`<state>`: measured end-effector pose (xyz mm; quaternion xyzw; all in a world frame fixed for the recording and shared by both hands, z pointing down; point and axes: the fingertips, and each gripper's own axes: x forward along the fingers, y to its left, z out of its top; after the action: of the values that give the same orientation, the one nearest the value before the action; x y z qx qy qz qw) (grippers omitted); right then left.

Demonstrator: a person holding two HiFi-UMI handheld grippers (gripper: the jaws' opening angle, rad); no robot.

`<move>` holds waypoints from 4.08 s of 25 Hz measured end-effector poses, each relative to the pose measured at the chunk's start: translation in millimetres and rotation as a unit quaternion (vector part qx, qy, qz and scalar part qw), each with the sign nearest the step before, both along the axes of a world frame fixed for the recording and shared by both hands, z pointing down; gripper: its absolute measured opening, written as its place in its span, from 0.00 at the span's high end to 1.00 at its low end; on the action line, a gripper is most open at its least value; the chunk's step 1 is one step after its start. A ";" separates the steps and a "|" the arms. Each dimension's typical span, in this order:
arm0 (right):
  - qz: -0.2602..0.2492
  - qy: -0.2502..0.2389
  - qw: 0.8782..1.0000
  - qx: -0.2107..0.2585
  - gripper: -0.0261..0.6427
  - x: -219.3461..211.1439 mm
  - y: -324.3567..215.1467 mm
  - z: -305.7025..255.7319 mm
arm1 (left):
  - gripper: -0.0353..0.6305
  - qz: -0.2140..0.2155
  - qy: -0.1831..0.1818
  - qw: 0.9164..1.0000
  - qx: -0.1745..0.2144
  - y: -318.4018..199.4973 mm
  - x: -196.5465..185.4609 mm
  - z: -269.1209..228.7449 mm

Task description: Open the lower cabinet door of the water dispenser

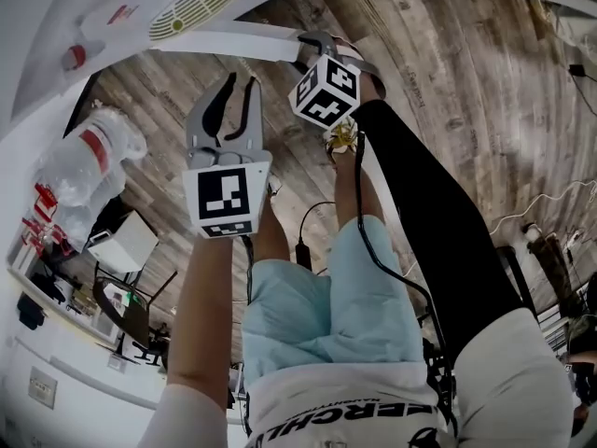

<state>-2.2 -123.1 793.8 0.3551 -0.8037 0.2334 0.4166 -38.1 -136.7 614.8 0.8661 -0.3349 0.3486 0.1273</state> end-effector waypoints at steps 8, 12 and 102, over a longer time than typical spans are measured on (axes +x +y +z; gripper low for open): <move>0.007 0.015 1.000 -0.012 0.68 -24.5 19.8 -2.6 | 0.80 -0.008 0.023 1.000 -0.013 3.4 -35.2 -0.3; -0.003 0.020 1.000 -0.010 0.68 -44.0 25.8 -7.1 | 0.80 -0.019 0.029 0.999 -0.012 1.5 -55.1 -5.0; -0.236 0.030 0.971 -0.015 0.65 -385.2 28.4 -28.3 | 0.80 -0.236 0.088 0.968 -0.013 -5.2 -410.4 -4.3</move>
<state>-387.5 -94.6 765.4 0.1565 -0.8482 0.1297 0.4891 -448.6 -141.9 610.5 0.7882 -0.5125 0.2353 0.2465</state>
